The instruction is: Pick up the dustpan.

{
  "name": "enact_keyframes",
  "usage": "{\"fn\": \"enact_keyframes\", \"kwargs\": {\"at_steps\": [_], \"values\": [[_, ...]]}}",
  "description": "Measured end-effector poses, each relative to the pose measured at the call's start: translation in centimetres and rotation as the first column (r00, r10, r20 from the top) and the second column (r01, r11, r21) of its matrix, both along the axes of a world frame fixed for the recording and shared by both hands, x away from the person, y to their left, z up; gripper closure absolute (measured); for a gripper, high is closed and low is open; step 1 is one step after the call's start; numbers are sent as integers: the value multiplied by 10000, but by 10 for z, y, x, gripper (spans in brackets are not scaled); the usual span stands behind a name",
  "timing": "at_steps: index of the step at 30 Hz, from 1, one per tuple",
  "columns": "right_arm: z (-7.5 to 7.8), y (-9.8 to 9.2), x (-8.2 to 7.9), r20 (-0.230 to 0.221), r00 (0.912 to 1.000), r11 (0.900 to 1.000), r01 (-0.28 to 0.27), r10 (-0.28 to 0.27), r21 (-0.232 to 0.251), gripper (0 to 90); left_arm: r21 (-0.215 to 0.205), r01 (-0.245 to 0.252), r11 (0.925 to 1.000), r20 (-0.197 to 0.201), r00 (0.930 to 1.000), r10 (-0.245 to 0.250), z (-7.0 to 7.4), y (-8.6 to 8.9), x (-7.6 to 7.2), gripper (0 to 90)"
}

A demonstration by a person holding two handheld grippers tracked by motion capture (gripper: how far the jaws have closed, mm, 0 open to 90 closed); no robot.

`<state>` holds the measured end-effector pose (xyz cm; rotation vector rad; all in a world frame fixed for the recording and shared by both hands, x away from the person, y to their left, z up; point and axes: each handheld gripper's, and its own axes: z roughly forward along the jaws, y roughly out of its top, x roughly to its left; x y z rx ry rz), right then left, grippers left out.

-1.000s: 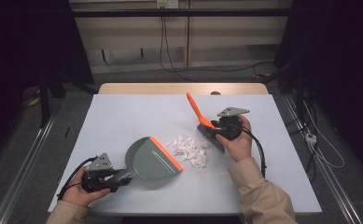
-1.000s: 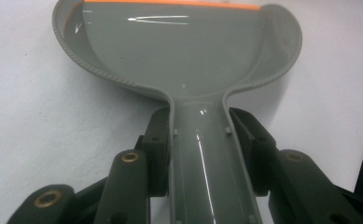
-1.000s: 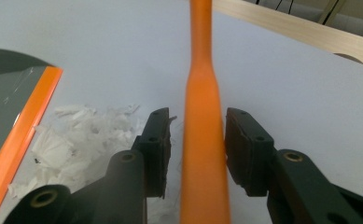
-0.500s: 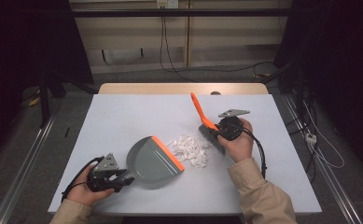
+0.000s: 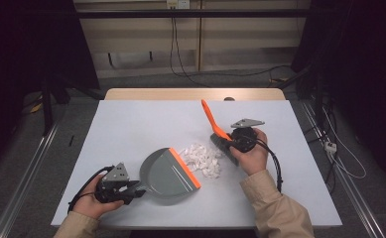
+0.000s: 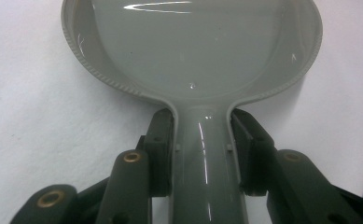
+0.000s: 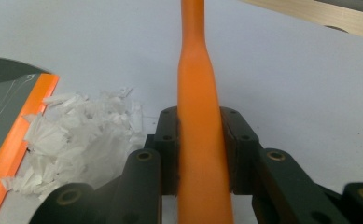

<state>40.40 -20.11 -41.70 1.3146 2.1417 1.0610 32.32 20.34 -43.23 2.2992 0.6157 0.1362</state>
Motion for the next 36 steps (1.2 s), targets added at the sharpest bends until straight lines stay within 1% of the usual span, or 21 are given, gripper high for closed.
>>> {"fn": "enact_keyframes", "kwargs": {"at_steps": [3,4,5,7,10,11,12,14,18,19,20,21,22,23,24,25,28,29,30,31,36], "values": [[-1,2,-1,97,9999,10000,39,-39,42,714,39,136,9999,-32,9999,-136,1,-2,0,627],[-1,2,-1,100,9999,10000,48,-48,71,715,137,58,9999,34,10000,-58,1,-4,0,627],[-1,3,-2,127,9999,10000,68,-69,38,714,53,175,9998,-22,9998,-174,1,-5,0,627],[-1,4,-3,92,9999,10000,52,-53,57,714,120,156,9998,-53,9999,-156,1,-7,1,627],[-1,6,-4,109,9999,10000,40,-40,14,714,58,155,9999,-132,9998,-155,1,-10,2,627],[-2,6,-4,141,9999,10000,41,-41,0,713,134,61,9999,-117,9999,-59,1,-10,1,627],[-2,7,-5,159,9999,10000,57,-57,30,713,67,171,9998,-182,9997,-170,1,-10,2,626],[-2,8,-6,168,9998,10000,60,-61,74,713,39,170,9998,-171,9997,-170,1,-11,2,626],[-2,12,-8,286,9996,9999,-45,48,-97,713,12,191,9998,-200,9996,-191,1,-12,4,627],[-3,13,-9,283,9996,10000,-54,55,-42,712,-74,123,9999,-203,9997,-125,1,-13,4,627],[-3,15,-9,307,9995,10000,-66,67,-33,712,22,143,9999,-194,9997,-143,1,-14,5,626],[-3,16,-9,346,9994,10000,-55,57,-71,712,68,37,10000,-143,9999,-36,1,-15,5,626],[-3,17,-10,333,9994,10000,-19,21,-49,712,48,126,9999,-152,9998,-125,1,-16,6,626],[-3,18,-10,337,9994,10000,12,-11,-38,712,-23,85,10000,-216,9997,-86,1,-17,6,626],[-3,19,-10,359,9994,10000,-8,11,-79,712,88,25,10000,-168,9999,-23,1,-18,6,626],[-3,20,-11,349,9994,10000,-13,16,-81,711,-59,82,9999,-232,9997,-83,0,-18,6,626],[-4,22,-12,405,9992,9999,12,-7,-110,710,-65,79,9999,-223,9997,-80,0,-20,7,626],[-4,22,-12,411,9992,10000,25,-22,-84,711,62,-5,10000,-169,9999,6,1,-21,7,626],[-4,23,-12,418,9991,9999,-9,14,-126,710,-25,52,10000,-199,9998,-52,0,-21,8,626],[-4,23,-12,426,9990,9998,-90,98,-180,710,26,101,9999,-177,9998,-101,0,-22,9,626],[-4,24,-12,384,9992,9999,-77,81,-100,709,-43,79,10000,-236,9997,-80,0,-24,10,626]]}}
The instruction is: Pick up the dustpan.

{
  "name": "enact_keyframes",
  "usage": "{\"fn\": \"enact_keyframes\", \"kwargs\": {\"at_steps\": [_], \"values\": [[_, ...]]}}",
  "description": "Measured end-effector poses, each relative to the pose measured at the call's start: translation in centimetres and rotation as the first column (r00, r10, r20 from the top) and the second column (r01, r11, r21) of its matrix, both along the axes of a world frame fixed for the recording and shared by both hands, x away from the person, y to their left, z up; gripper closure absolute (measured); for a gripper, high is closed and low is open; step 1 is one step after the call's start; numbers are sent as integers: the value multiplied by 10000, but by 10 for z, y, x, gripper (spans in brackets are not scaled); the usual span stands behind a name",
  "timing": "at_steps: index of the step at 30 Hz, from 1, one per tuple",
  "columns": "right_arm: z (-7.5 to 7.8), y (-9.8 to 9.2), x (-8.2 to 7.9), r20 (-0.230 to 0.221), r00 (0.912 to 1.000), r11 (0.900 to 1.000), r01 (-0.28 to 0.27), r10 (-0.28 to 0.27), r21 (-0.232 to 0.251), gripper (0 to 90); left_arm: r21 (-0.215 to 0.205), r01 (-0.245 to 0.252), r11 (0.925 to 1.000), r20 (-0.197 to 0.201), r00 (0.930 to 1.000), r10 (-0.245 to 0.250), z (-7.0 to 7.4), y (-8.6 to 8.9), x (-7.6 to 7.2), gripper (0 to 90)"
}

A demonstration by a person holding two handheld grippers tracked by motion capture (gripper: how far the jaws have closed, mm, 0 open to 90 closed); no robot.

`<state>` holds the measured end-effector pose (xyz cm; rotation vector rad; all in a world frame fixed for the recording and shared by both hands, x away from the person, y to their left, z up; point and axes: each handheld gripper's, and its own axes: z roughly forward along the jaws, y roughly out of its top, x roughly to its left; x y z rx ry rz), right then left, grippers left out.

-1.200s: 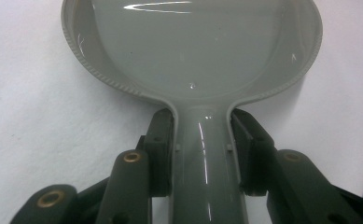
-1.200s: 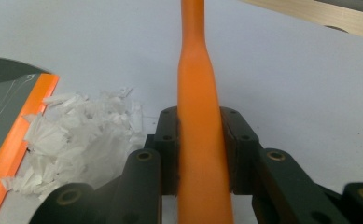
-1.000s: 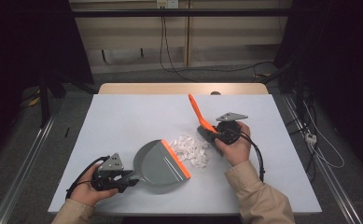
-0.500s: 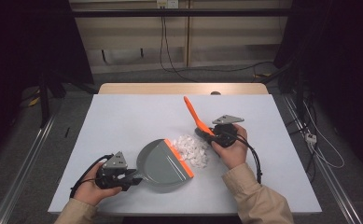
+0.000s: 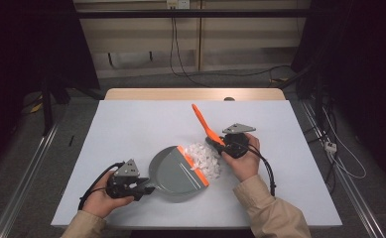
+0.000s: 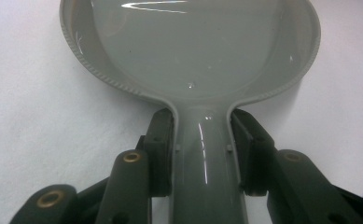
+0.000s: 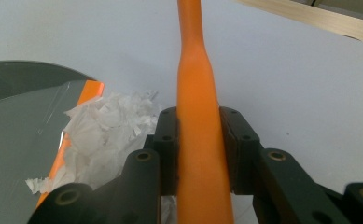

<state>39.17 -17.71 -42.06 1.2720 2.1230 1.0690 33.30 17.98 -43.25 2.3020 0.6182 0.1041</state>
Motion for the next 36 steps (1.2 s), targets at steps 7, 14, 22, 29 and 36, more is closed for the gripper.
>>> {"fn": "enact_keyframes", "kwargs": {"at_steps": [7,14,22,29,36], "values": [[0,5,-1,10,10000,10000,-58,58,-47,709,-34,-106,9999,-28,9999,106,-1,-3,2,626],[-1,14,-4,123,9994,9995,-316,317,-96,706,-43,-196,9998,-34,9998,196,-2,-7,4,626],[-2,23,-7,148,9988,9989,-461,459,113,703,-102,-275,9996,-77,9996,274,-3,-12,5,625],[-3,28,-10,203,9986,9985,-500,495,243,704,47,-192,9998,-14,9998,192,-3,-21,5,626],[-2,36,-15,38,9974,9945,-721,720,762,705,-142,-306,9994,-77,9995,305,-4,-29,5,625]]}}
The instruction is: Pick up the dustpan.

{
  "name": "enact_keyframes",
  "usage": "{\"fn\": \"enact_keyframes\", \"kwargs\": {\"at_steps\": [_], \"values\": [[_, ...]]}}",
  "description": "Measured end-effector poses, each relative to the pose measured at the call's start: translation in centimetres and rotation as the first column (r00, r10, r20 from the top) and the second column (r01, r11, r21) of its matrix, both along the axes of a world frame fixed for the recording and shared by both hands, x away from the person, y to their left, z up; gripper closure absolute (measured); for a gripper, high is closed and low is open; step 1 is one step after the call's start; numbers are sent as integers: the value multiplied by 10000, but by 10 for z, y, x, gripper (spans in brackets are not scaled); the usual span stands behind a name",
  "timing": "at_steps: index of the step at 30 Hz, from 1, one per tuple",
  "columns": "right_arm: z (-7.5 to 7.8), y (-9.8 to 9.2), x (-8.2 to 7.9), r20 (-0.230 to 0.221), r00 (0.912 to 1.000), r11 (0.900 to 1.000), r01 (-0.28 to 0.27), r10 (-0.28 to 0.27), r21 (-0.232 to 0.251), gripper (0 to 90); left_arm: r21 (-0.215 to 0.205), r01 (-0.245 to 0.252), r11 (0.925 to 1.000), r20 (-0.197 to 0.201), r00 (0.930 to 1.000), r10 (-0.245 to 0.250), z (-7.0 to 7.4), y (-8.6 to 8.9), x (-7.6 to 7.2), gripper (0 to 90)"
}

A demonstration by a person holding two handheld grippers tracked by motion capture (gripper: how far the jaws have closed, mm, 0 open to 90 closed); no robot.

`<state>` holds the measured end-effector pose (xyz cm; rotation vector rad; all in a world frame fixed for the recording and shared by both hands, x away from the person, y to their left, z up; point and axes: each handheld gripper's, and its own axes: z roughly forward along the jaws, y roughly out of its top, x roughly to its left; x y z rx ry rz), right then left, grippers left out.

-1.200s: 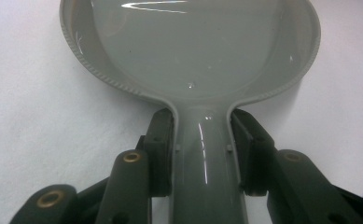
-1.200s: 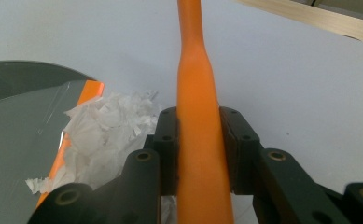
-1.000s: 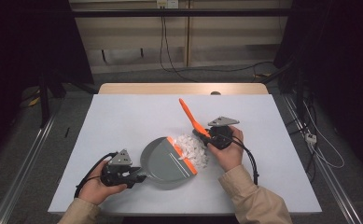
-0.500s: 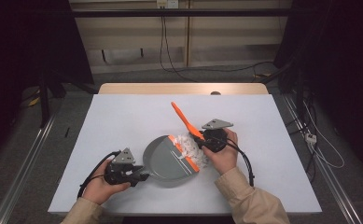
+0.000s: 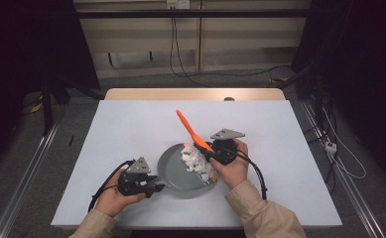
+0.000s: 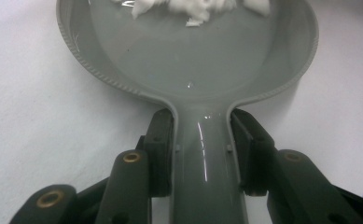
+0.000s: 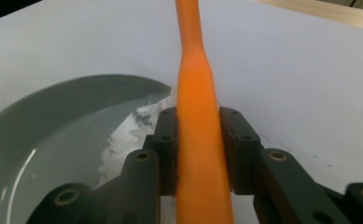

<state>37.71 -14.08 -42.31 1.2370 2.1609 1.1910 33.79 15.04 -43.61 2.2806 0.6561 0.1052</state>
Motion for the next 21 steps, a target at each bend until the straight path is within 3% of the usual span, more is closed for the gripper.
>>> {"fn": "enact_keyframes", "kwargs": {"at_steps": [10,13,15,18,21], "values": [[1,16,-8,340,9992,9991,-210,222,-360,705,-53,-72,10000,-41,10000,72,0,-1,0,625],[5,19,-10,386,9980,9987,-500,497,63,709,-93,-111,9999,-63,9999,110,-1,-1,1,625],[7,24,-12,95,9959,9945,-909,905,526,714,-114,-115,9999,-37,9999,114,-1,-2,1,624],[9,30,-14,180,9932,9921,-1154,1147,487,715,-192,-119,9997,-10,9999,119,-2,0,0,624],[12,24,-12,254,9949,9928,-990,975,668,716,-229,-211,9995,34,9998,212,-3,0,0,623]]}}
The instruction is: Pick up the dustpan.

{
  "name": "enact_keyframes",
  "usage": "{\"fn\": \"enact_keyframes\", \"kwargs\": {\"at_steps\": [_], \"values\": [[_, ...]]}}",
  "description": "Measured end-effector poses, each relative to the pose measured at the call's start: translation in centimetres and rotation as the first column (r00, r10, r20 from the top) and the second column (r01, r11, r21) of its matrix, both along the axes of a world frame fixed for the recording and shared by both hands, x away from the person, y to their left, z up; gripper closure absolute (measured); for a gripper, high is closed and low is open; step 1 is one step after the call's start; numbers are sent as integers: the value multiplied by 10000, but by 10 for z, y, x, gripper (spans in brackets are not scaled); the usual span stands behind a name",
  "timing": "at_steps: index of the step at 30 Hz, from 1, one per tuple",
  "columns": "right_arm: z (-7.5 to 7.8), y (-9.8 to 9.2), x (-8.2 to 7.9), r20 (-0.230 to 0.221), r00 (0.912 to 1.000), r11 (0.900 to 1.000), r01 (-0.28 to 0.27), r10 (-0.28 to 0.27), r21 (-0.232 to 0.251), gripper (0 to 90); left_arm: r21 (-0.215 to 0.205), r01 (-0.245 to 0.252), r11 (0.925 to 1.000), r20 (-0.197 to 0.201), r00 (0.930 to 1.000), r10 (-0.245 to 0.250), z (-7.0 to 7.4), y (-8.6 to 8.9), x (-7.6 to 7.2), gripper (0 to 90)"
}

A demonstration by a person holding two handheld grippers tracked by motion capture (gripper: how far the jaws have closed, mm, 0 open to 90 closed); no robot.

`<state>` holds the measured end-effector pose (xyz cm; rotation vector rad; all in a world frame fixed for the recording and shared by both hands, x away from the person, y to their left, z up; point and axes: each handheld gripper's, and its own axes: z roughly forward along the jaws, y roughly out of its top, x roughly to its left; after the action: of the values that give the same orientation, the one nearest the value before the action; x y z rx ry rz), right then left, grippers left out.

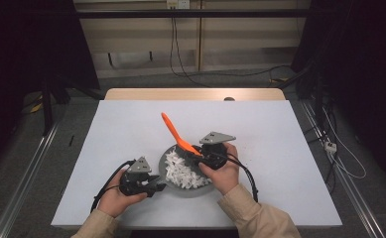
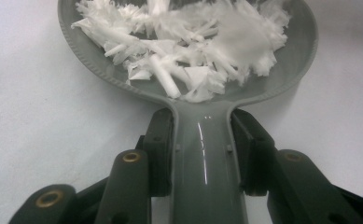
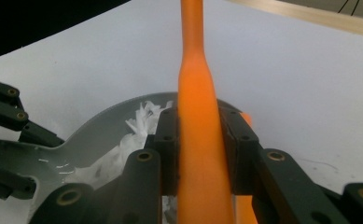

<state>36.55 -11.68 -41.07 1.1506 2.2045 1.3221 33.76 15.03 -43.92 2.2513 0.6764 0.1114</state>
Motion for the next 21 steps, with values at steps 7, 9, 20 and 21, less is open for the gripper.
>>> {"fn": "enact_keyframes", "kwargs": {"at_steps": [7,9,20,21], "values": [[7,-17,6,13,9990,9964,454,-456,709,716,-14,139,9999,-97,9999,-139,-2,0,1,602],[11,-20,7,38,9985,9948,538,-543,863,716,39,147,9999,-95,9998,-146,-4,-1,0,601],[-8,-20,15,-284,9971,9974,709,-706,120,717,124,125,9998,-23,9999,-124,-3,0,0,624],[-10,-25,17,-313,9953,9948,929,-917,409,716,139,126,9998,-8,9999,-126,-3,0,0,624]]}}
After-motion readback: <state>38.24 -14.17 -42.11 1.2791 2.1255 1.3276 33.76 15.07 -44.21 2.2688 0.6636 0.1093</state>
